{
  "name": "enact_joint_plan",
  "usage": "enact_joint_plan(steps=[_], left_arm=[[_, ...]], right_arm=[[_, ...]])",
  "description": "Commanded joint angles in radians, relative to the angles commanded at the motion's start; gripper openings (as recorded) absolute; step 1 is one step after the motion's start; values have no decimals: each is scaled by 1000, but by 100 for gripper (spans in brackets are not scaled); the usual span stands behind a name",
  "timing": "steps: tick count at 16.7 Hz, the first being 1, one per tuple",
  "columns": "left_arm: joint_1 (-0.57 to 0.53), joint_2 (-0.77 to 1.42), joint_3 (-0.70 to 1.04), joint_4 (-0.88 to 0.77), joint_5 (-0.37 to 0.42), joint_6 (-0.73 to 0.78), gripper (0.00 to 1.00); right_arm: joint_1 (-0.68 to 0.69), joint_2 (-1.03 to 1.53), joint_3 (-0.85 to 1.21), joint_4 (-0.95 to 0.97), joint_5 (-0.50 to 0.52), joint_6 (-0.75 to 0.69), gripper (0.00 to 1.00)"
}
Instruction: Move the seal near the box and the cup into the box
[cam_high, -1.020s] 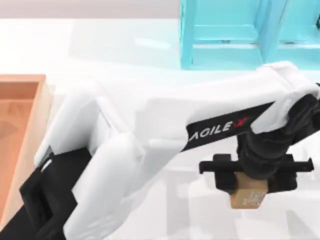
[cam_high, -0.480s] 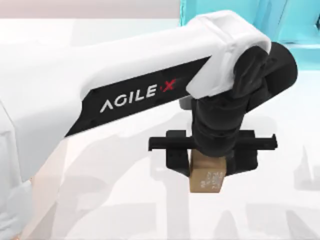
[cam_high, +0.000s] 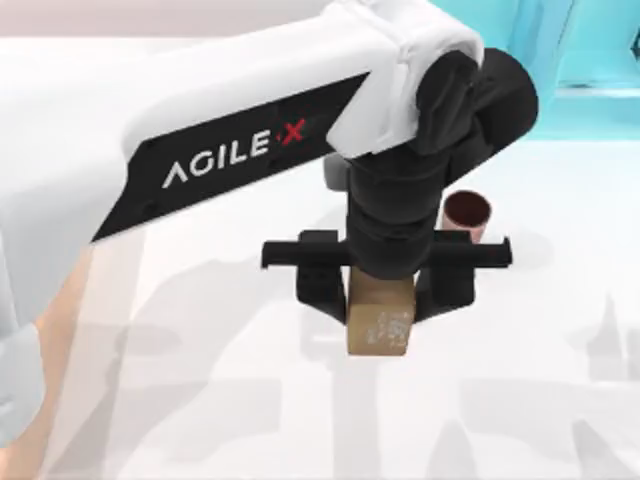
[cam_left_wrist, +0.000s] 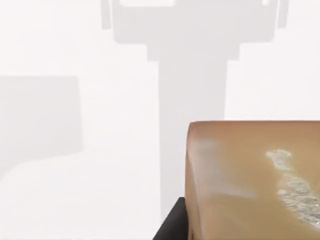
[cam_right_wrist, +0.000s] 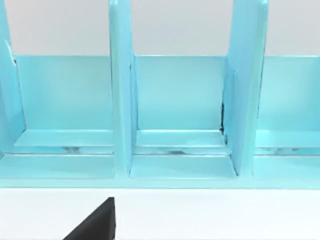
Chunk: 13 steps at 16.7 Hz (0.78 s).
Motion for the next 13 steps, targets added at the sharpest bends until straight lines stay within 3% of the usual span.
enact_joint_plan(steps=[13], left_arm=[[435, -101, -83, -8, 0, 434, 0]], right_arm=[[0, 0, 0, 0, 0, 0, 100]])
